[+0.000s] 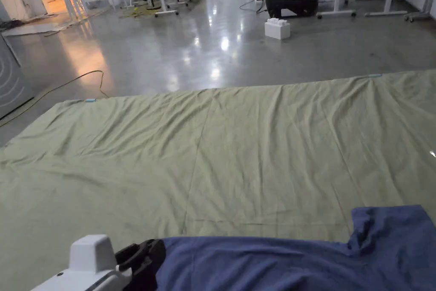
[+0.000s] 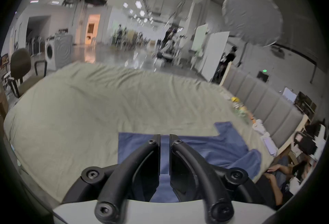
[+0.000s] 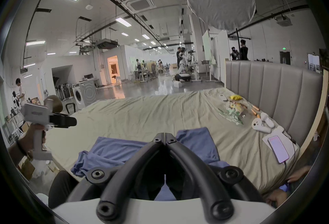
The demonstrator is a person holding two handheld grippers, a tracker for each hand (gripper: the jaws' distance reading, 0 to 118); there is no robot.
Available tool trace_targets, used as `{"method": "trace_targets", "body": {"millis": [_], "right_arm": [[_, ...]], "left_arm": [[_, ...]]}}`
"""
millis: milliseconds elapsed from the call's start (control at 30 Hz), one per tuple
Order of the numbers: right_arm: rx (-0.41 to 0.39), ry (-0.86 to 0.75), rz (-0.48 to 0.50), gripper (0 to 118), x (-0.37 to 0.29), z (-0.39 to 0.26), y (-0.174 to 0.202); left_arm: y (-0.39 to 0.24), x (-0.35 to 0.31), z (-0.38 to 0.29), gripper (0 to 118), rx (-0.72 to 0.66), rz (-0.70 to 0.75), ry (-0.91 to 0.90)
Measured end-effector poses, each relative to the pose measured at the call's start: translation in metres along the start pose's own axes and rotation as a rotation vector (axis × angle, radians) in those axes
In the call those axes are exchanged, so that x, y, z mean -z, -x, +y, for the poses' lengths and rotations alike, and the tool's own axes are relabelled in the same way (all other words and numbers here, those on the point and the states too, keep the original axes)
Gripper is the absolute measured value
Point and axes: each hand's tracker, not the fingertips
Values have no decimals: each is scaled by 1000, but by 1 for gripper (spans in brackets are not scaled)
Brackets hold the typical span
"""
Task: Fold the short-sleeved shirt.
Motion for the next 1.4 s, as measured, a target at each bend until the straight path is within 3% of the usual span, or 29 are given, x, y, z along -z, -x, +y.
{"method": "trace_targets", "body": {"millis": [167, 233, 300, 333, 400, 500, 567, 667, 767, 800, 833, 967, 1033, 1067, 1100, 1267, 1400], "right_arm": [[26, 82, -27, 0, 13, -11, -13], [30, 107, -46, 0, 18, -13, -18], [32, 123, -60, 0, 21, -14, -22], [35, 136, -66, 0, 23, -15, -25], [37, 149, -76, 0, 25, -17, -28], [33, 166, -92, 0, 27, -18, -31], [35, 178, -94, 0, 30, -19, -32], [19, 195, -93, 0, 37, -20, -31], [3, 203, -83, 0, 47, -17, -34], [-3, 207, -82, 0, 53, -15, -36], [-11, 212, -84, 0, 60, -13, -41], [2, 229, -80, 6, 107, 6, -74], [34, 307, -50, 58, 149, 16, -99], [110, 416, -58, 80, 179, 14, -115], [116, 479, -50, 86, 205, 14, -126], [89, 850, -190, 80, 338, -35, -174], [-18, 935, -238, 73, 371, -67, -170]], "left_arm": [[40, 118, 5, 11, 53, 134, 226], [47, 158, 3, 39, 97, 164, 319], [55, 187, 0, 85, 124, 129, 367], [62, 201, -2, 91, 110, 112, 412], [71, 220, -5, 91, 20, 174, 459], [76, 235, -9, 91, -5, 242, 475], [76, 245, -12, 83, -20, 235, 506], [59, 247, -14, 72, 91, 268, 537], [38, 246, -14, 37, 205, 241, 551], [32, 247, -15, 17, 227, 234, 550], [26, 249, -17, 13, 238, 227, 559], [28, 261, -26, 13, 253, 258, 586], [37, 264, -25, 13, 204, 253, 592], [39, 265, -23, 13, 192, 244, 601], [41, 265, -22, 13, 177, 240, 606], [29, 260, -21, 13, 184, 249, 625], [22, 256, -21, 13, 217, 252, 637]]}}
